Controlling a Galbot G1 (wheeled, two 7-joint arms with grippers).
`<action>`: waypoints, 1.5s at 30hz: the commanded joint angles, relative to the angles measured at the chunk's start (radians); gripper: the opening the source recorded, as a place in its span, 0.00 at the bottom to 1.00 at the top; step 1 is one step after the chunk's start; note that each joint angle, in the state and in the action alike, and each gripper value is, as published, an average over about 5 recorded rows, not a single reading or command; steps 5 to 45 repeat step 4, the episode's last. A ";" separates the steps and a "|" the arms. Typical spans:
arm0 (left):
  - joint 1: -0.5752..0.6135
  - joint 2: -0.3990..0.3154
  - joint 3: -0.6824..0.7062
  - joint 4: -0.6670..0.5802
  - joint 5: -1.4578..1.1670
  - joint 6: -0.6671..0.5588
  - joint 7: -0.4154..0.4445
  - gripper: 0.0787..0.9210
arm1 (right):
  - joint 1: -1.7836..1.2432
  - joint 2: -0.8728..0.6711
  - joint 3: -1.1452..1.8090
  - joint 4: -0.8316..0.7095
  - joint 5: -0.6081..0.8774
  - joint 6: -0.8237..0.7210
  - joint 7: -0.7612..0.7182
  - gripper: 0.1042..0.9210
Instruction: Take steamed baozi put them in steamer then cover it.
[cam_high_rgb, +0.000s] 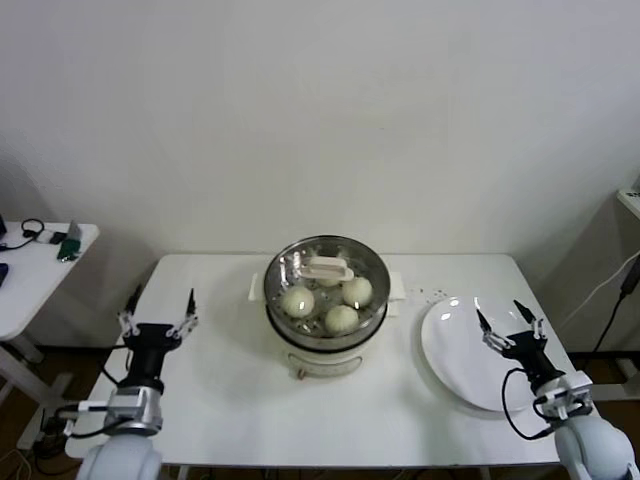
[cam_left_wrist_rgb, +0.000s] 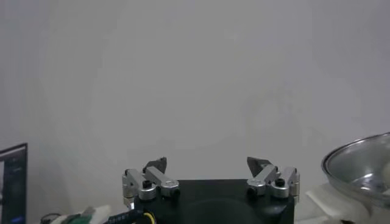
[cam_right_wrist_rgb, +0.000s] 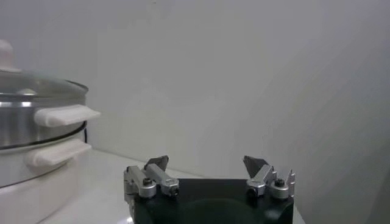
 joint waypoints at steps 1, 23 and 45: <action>0.037 -0.027 -0.031 0.013 -0.070 -0.069 0.009 0.88 | -0.014 0.009 0.004 0.014 0.001 0.011 0.001 0.88; 0.039 -0.028 -0.030 0.012 -0.070 -0.069 0.013 0.88 | -0.015 0.011 0.006 0.015 0.002 0.013 0.001 0.88; 0.039 -0.028 -0.030 0.012 -0.070 -0.069 0.013 0.88 | -0.015 0.011 0.006 0.015 0.002 0.013 0.001 0.88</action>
